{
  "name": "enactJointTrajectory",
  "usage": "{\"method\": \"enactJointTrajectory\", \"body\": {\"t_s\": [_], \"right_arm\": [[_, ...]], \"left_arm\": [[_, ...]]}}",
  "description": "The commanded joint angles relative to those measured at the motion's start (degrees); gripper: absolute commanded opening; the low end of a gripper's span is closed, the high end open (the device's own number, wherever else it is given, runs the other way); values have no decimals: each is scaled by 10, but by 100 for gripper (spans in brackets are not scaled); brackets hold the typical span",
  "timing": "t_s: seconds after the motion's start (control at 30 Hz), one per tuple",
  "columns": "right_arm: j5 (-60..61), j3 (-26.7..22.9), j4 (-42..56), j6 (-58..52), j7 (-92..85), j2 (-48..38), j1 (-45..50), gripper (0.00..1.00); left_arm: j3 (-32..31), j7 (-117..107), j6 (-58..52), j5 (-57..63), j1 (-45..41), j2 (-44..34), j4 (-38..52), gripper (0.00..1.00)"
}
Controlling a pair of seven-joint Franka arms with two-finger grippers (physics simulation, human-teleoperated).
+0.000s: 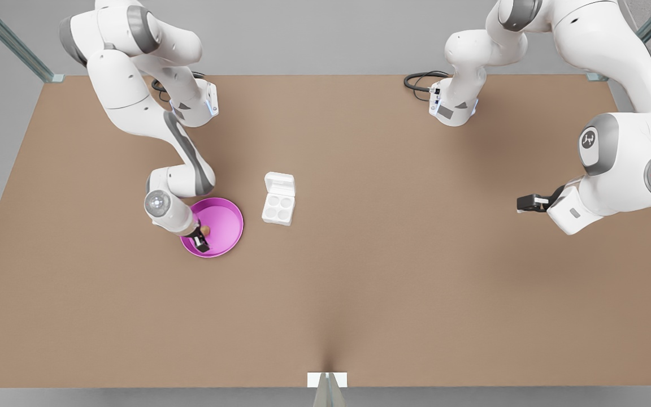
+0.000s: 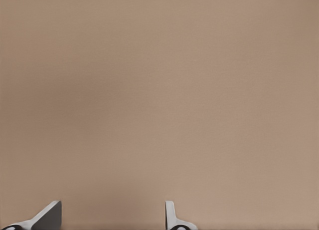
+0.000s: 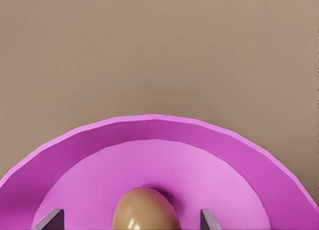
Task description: Pack egg into the box and close the box lid
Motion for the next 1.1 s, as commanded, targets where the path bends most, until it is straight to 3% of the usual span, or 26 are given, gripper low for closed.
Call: {"method": "enactJointTrajectory", "body": {"t_s": [0.0, 0.6, 0.67, 0.77, 1.07], "right_arm": [[0, 0, 0, 0, -25, 0, -2, 100], [1, 1, -17, -2, -24, -5, 4, 97], [2, 1, -17, -2, -24, -5, 4, 93], [2, 1, -17, -2, -24, -5, 5, 74], [2, 1, -16, -3, -24, -5, 6, 72]], "left_arm": [[0, 1, -2, 1, 0, -2, 0, 100], [0, -1, -3, -1, 0, -2, 0, 100], [0, -1, -5, -1, 0, -2, 0, 100], [0, -1, -10, -1, 0, -2, 0, 100], [0, -1, -19, -1, 0, -2, 0, 100]]}}
